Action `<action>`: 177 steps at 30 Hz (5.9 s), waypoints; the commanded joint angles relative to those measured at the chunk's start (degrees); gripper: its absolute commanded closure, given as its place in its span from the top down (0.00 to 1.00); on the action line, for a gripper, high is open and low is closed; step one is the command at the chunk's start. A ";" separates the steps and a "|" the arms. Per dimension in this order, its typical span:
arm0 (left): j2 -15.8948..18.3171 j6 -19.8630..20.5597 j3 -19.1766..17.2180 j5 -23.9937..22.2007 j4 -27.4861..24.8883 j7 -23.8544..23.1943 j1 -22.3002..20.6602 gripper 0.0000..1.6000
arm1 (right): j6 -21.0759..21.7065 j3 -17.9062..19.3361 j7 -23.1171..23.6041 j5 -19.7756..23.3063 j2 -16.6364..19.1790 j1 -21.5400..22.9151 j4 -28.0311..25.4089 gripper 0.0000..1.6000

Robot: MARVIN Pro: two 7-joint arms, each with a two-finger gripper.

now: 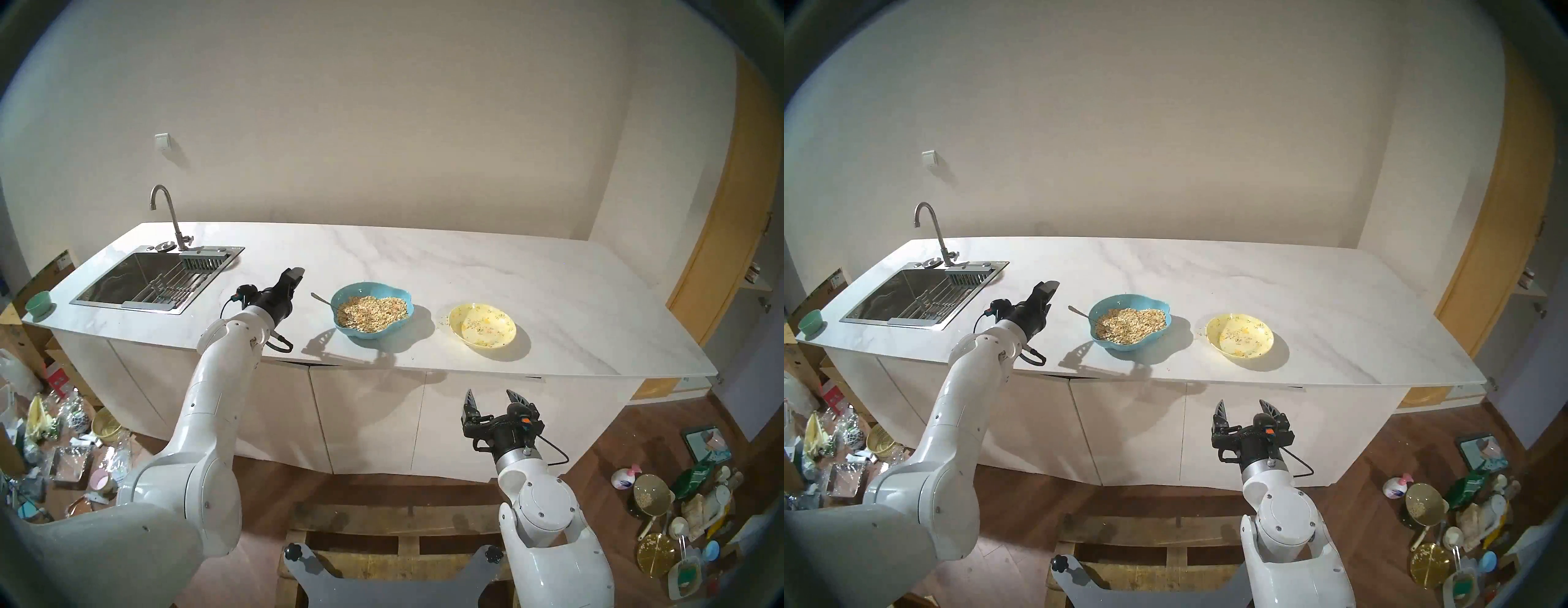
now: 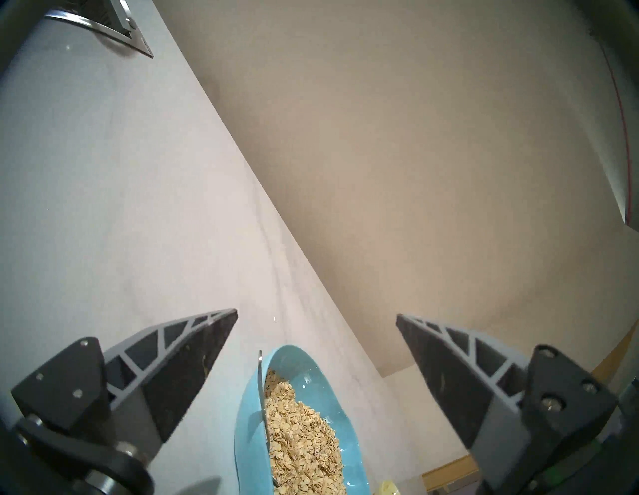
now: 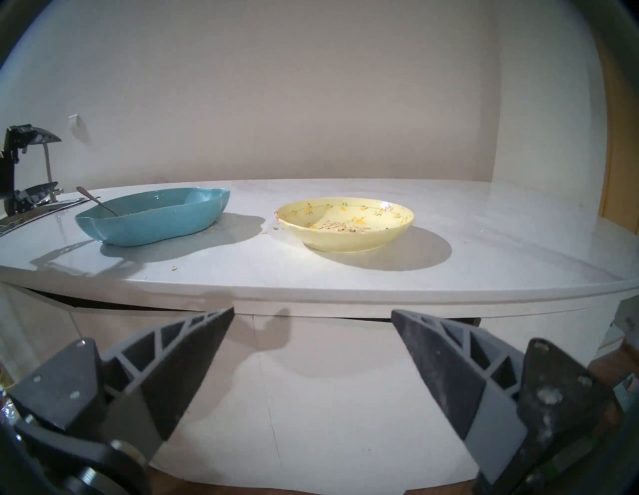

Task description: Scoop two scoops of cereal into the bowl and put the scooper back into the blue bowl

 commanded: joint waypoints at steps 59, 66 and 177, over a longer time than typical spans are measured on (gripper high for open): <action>-0.15 -17.05 9.83 6.65 33.86 -9.95 -21.56 0.00 | -0.32 -0.01 -0.03 0.01 -0.05 0.38 -1.23 1.00; 0.44 -18.75 13.29 7.77 33.26 -8.61 -22.88 0.00 | -0.32 -0.01 -0.03 0.01 -0.05 0.38 -1.22 1.00; -12.01 -12.79 3.95 6.23 35.31 -1.01 -29.27 0.00 | -0.32 -0.01 -0.03 0.01 -0.06 0.37 -1.25 1.00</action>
